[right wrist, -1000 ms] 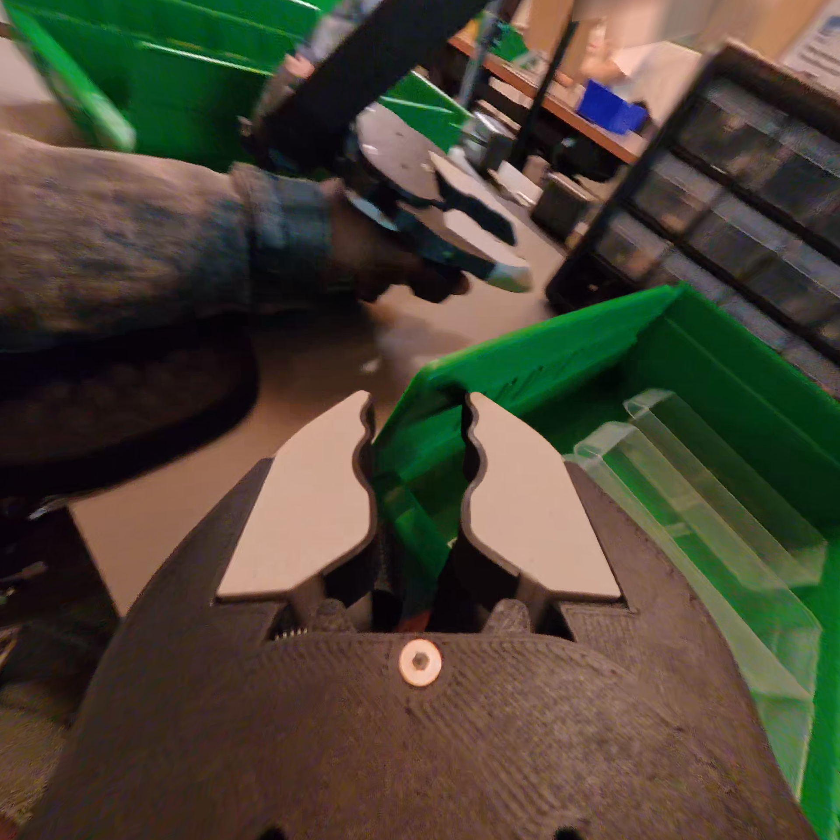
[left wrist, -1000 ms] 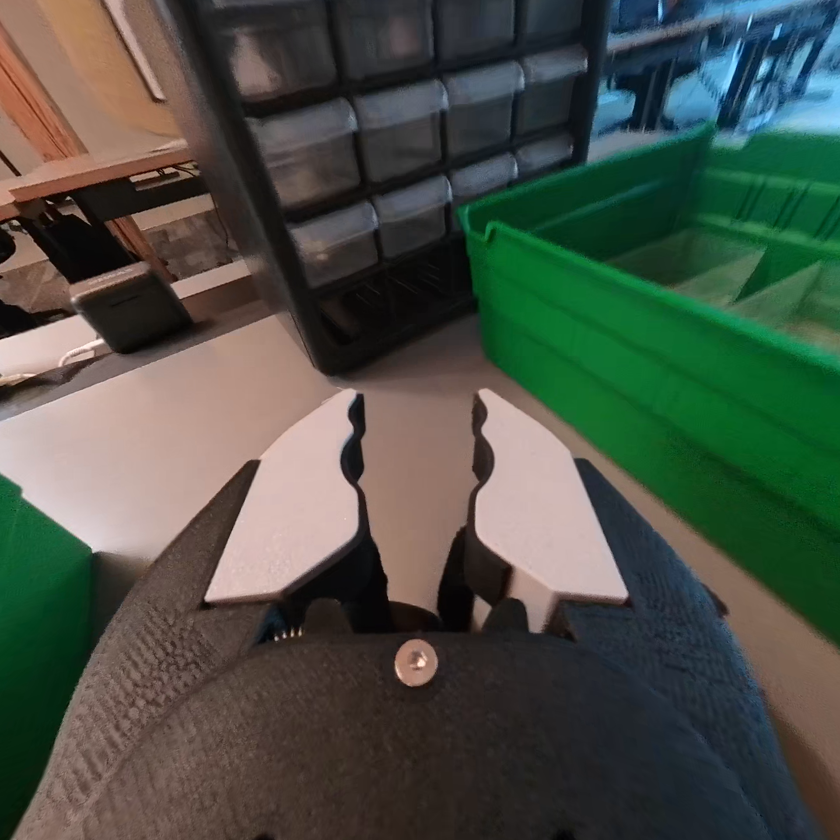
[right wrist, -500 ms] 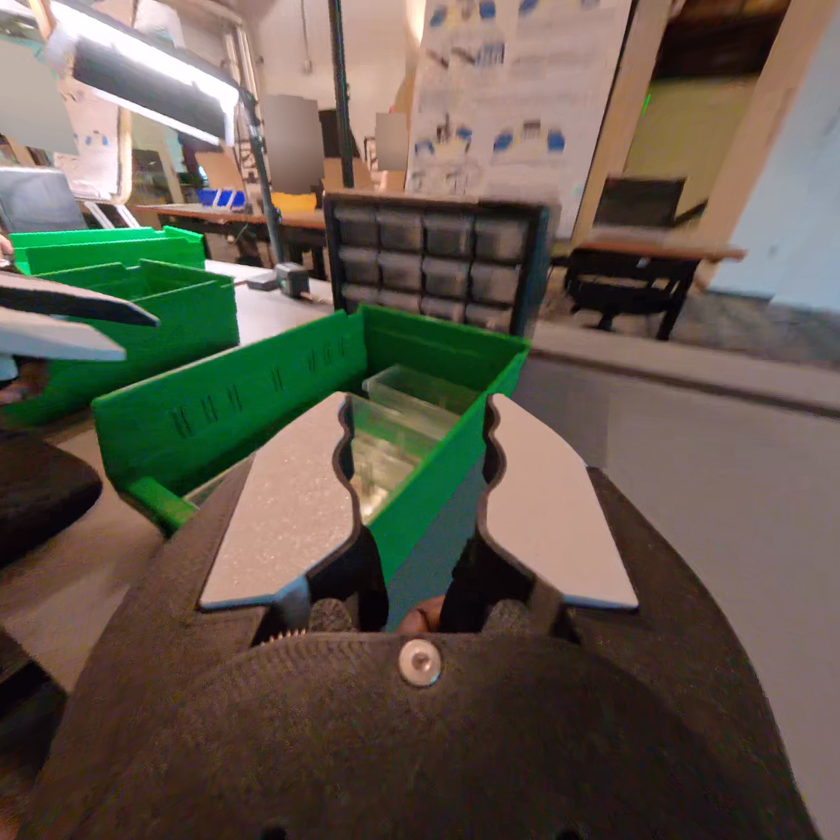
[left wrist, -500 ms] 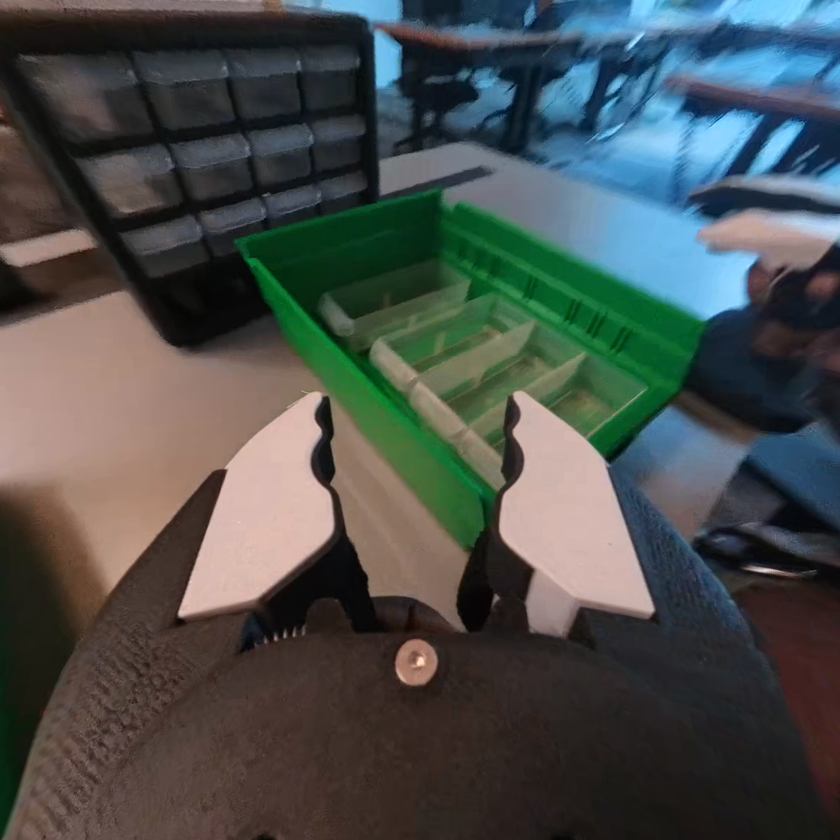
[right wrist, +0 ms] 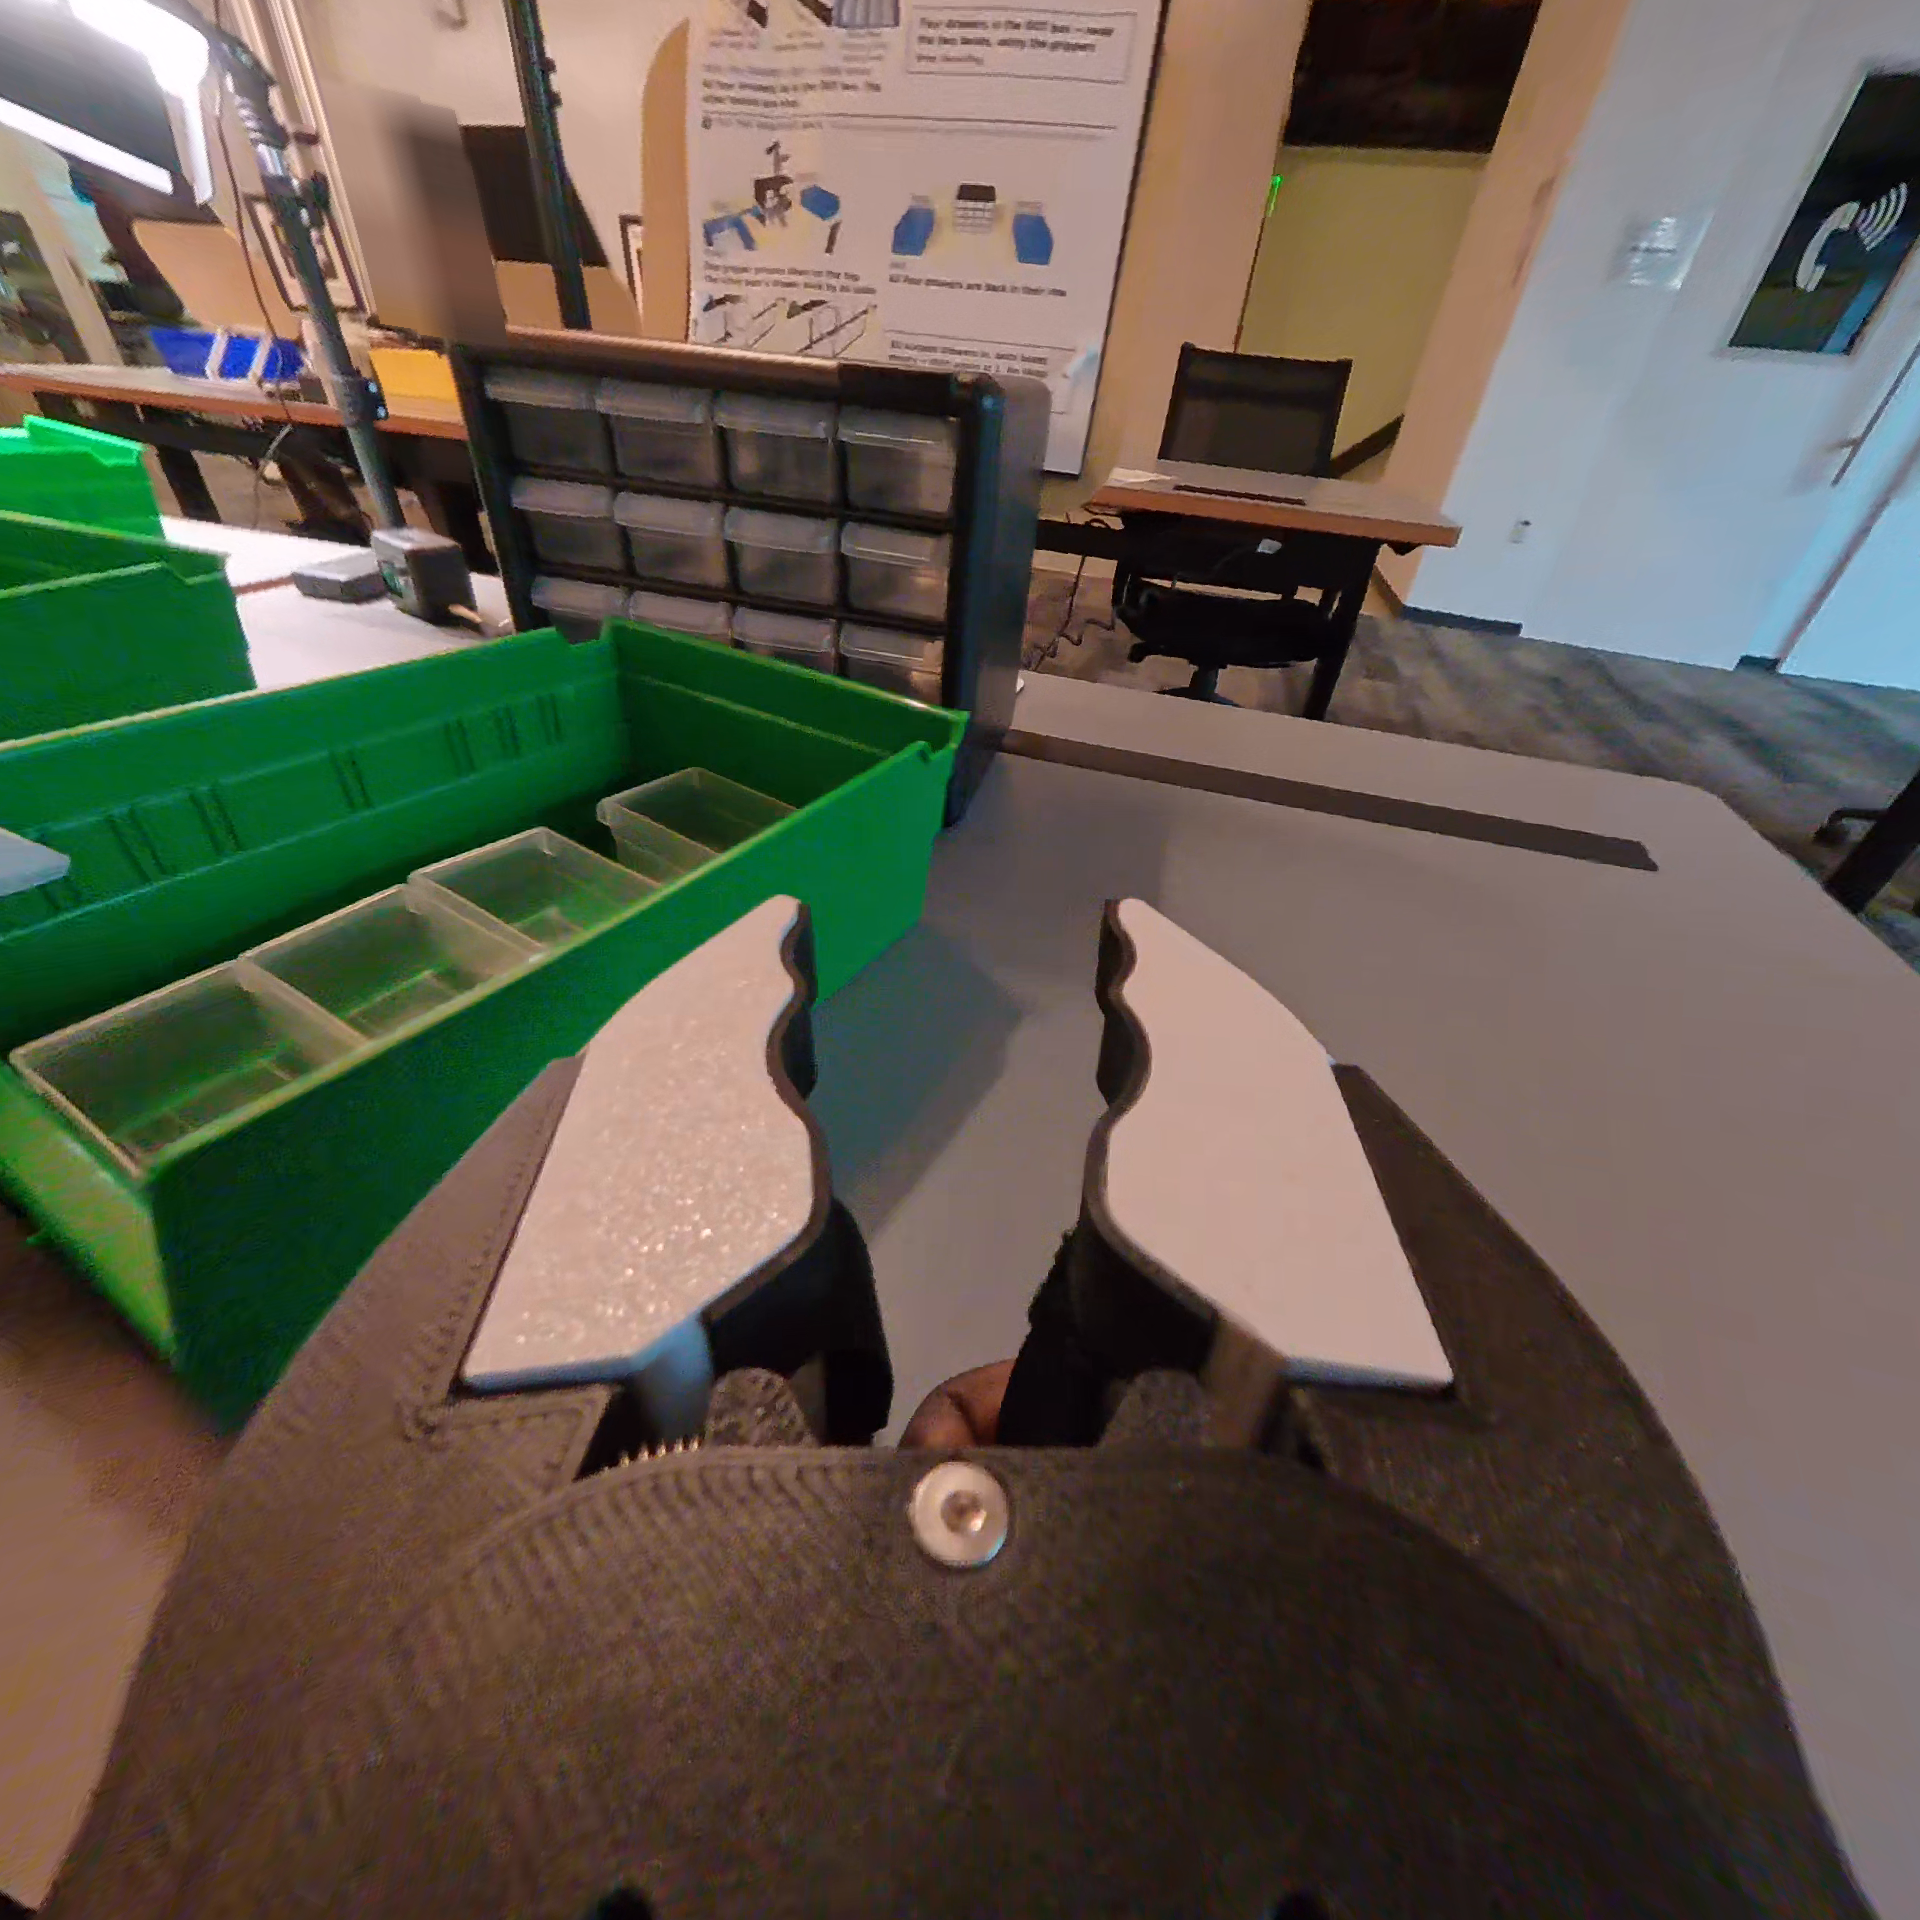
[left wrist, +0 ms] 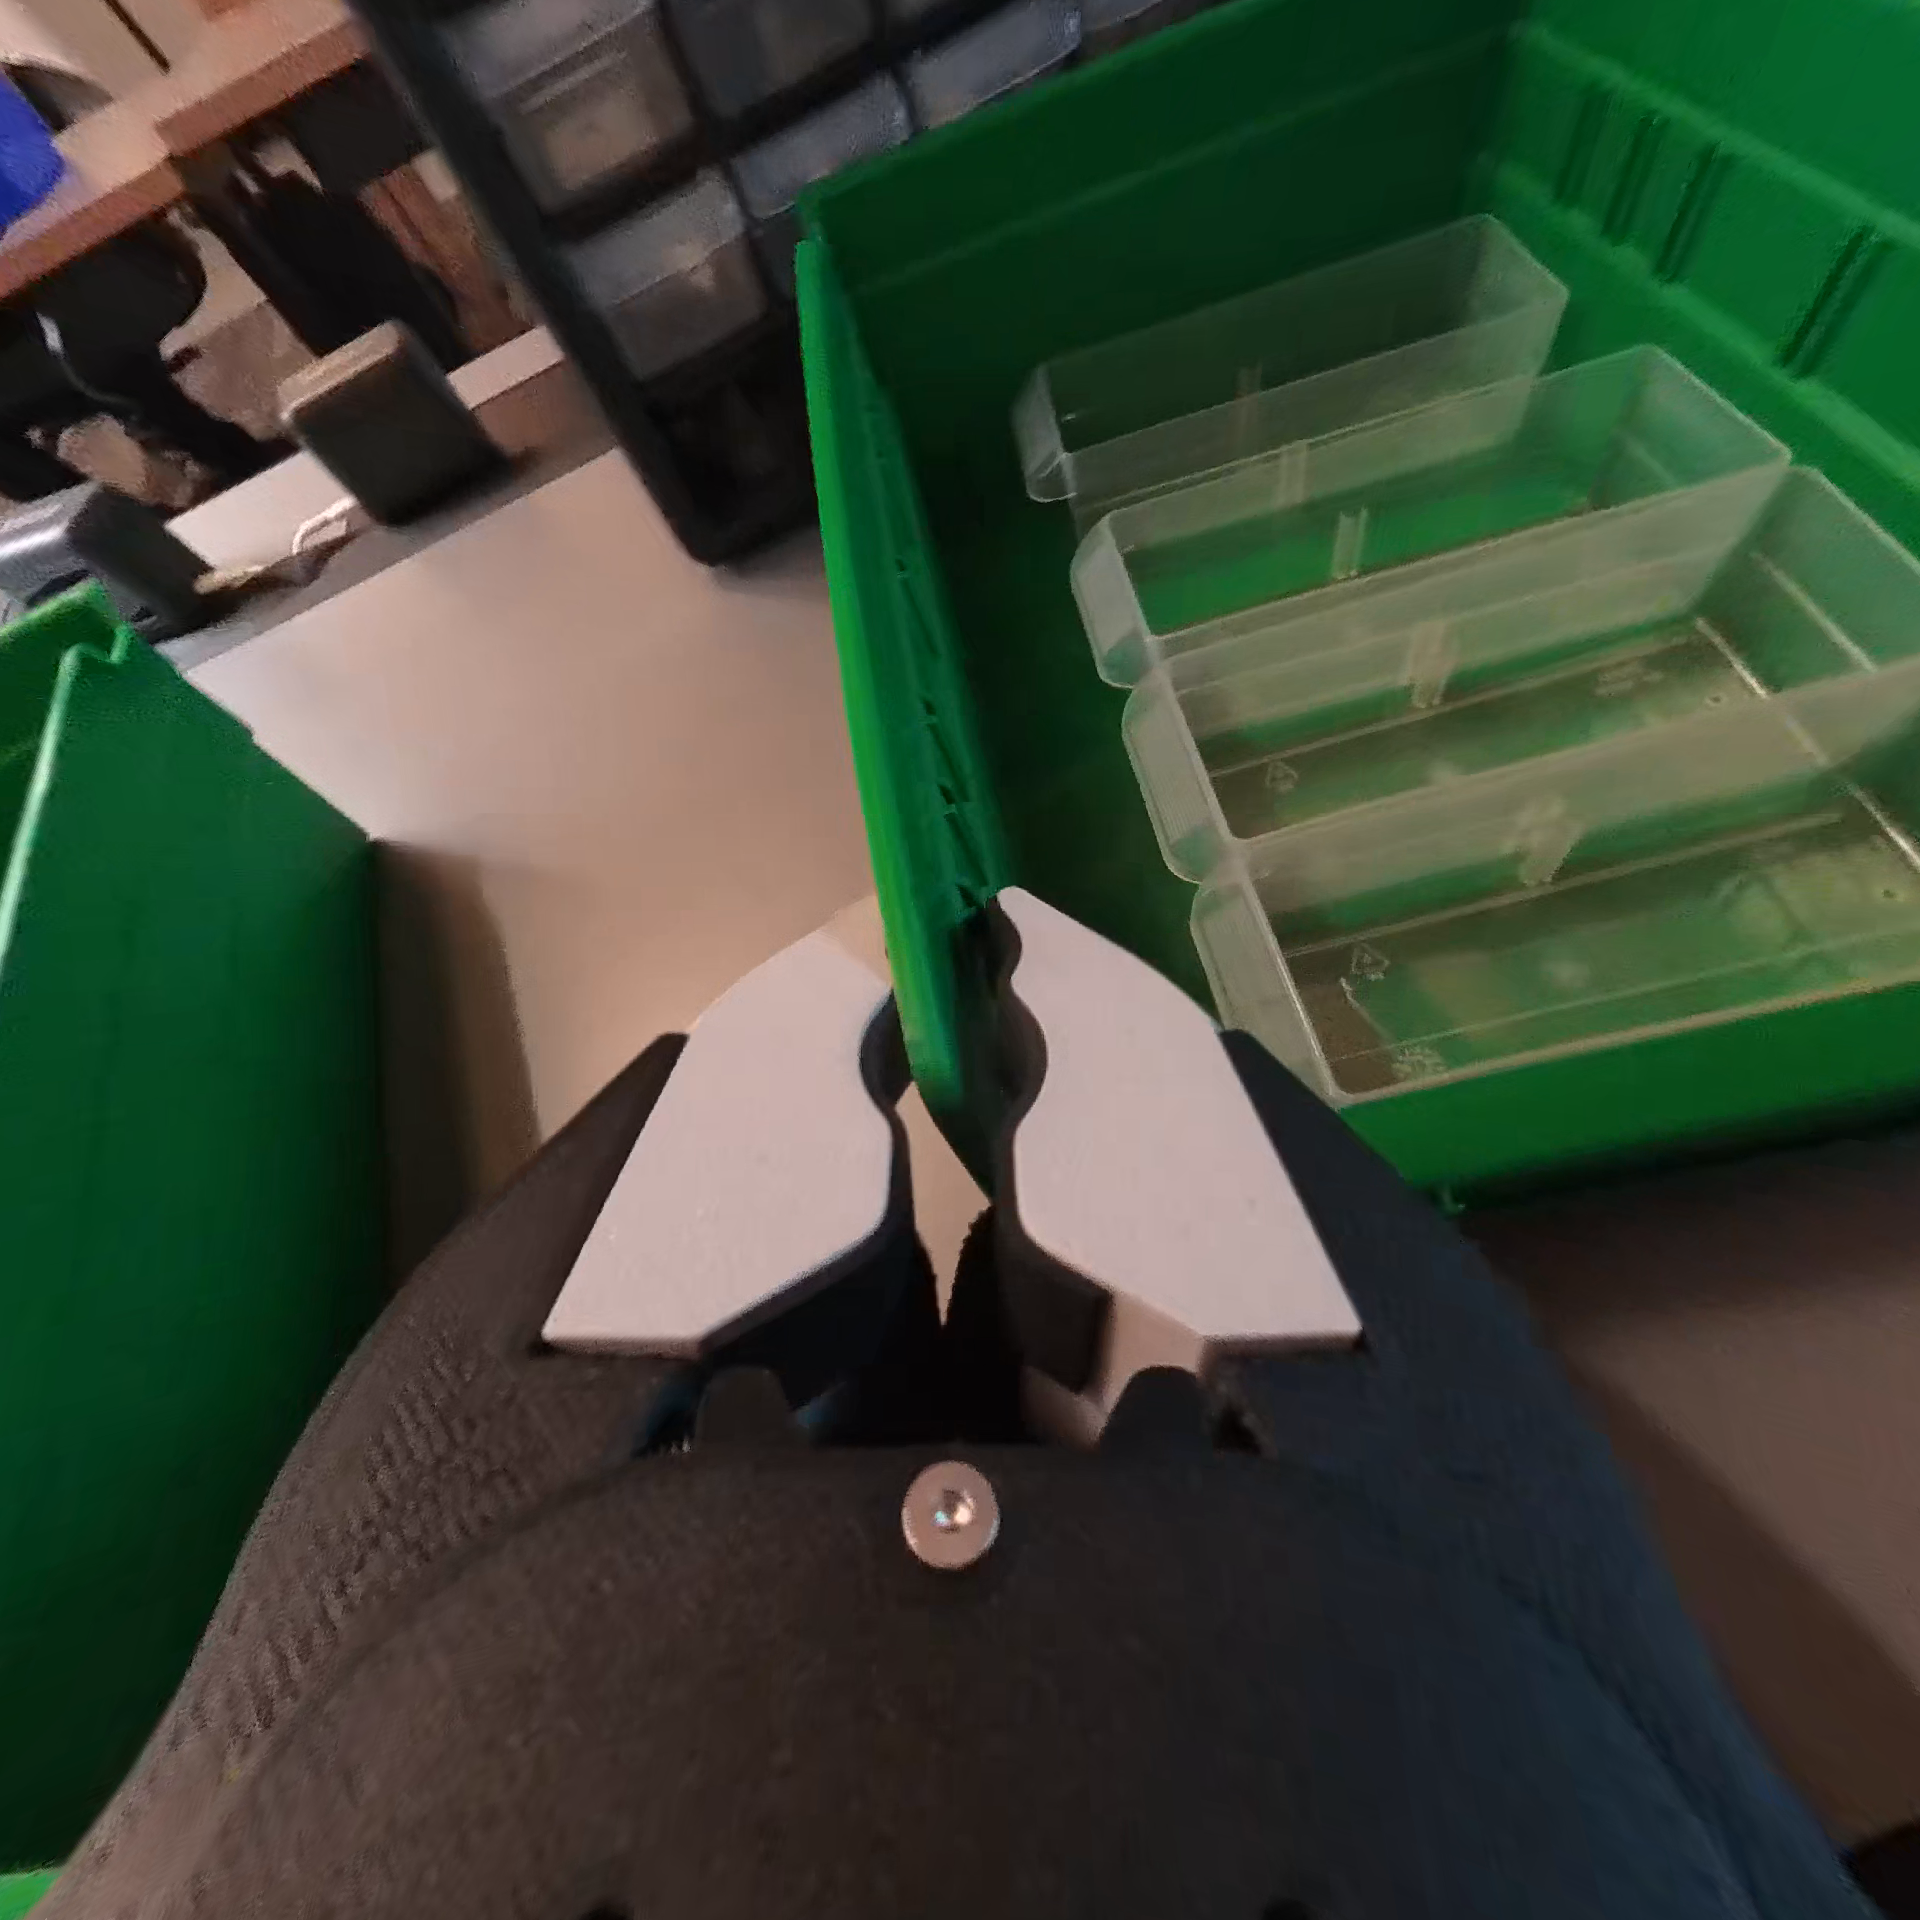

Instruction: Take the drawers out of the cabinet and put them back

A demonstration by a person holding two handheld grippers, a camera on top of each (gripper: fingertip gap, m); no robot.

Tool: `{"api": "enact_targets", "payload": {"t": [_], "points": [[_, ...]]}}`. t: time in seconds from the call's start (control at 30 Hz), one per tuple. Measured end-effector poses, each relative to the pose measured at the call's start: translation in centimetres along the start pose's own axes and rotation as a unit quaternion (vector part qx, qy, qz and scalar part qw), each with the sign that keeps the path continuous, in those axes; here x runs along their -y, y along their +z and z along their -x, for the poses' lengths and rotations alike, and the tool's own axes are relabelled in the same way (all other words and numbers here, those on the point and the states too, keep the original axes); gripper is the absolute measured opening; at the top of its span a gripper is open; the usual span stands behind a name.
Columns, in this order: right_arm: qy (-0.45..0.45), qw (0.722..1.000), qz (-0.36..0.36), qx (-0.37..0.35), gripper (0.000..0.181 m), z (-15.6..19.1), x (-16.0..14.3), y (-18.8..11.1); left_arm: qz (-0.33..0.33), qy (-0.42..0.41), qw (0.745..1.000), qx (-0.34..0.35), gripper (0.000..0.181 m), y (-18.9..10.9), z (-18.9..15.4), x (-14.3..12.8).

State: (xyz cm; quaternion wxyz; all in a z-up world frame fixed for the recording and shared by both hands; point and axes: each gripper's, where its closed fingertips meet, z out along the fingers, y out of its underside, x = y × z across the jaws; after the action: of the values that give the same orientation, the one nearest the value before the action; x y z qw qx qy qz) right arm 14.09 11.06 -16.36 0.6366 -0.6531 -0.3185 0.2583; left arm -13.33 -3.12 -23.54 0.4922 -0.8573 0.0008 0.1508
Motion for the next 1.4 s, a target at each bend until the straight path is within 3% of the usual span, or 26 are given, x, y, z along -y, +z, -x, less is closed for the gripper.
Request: {"api": "enact_targets", "payload": {"t": [0.5,0.63,0.7,0.8,0.93,1.1,1.23,1.3,1.4], "points": [[-0.006,0.999,0.014,-0.046,0.048,-4.7,-0.9,-1.1,0.067,0.019,0.99,0.124,0.02,-2.3,9.0,-3.9],[0.009,1.0,0.022,-0.018,0.062,-4.8,-2.7,-0.3,0.062,0.027,0.993,0.096,0.026,-2.5,8.7,-3.9],[0.027,0.999,0.023,-0.008,0.066,-5.0,-3.6,0.2,0.025,0.011,0.999,0.027,0.054,-3.5,7.6,-2.6],[0.06,0.998,0.033,0.013,0.068,-5.0,-4.2,0.5,-0.075,-0.022,0.996,-0.044,0.066,-7.1,7.7,0.9],[0.086,0.996,0.016,0.02,0.067,-5.4,-3.9,0.2,-0.167,0.012,0.986,-0.013,0.074,-12.4,12.1,2.6],[0.105,0.994,0.008,0.018,0.067,-5.8,-3.8,0.1,-0.101,0.131,0.986,0.002,0.089,-14.8,17.4,-2.3],[0.103,0.994,0.015,0.017,0.067,-5.7,-4.0,0.3,-0.069,0.212,0.972,-0.08,0.089,-14.5,18.1,-5.9],[0.102,0.994,0.017,0.017,0.067,-5.7,-4.0,0.3,-0.055,0.227,0.961,-0.146,0.089,-14.0,17.2,-7.4],[0.107,0.994,0.018,0.017,0.067,-5.8,-4.1,0.3,-0.03,0.246,0.951,-0.184,0.089,-12.9,17.1,-9.3]]}}
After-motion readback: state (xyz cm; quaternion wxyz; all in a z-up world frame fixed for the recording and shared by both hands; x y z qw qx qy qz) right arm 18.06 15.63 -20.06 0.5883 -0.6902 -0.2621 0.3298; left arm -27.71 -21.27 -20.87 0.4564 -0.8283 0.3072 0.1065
